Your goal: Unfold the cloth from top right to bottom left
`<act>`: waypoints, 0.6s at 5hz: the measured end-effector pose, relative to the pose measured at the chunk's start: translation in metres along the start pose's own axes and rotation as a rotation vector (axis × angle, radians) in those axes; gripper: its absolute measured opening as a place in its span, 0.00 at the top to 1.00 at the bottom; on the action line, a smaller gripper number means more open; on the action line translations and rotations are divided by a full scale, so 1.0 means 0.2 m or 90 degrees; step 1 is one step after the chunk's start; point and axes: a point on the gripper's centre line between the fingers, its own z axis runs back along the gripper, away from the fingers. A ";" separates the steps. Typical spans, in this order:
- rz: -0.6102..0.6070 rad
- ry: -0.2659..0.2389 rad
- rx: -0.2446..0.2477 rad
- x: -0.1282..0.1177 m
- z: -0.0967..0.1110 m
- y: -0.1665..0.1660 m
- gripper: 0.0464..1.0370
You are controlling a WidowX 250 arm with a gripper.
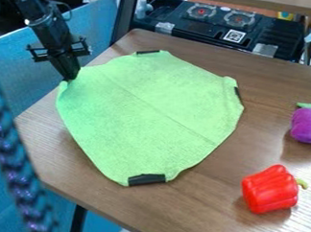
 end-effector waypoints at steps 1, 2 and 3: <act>0.003 -0.005 0.023 -0.02 0.03 0.02 0.97; 0.035 -0.005 0.058 -0.05 0.05 0.04 0.83; 0.074 -0.015 0.082 -0.06 0.05 0.05 0.57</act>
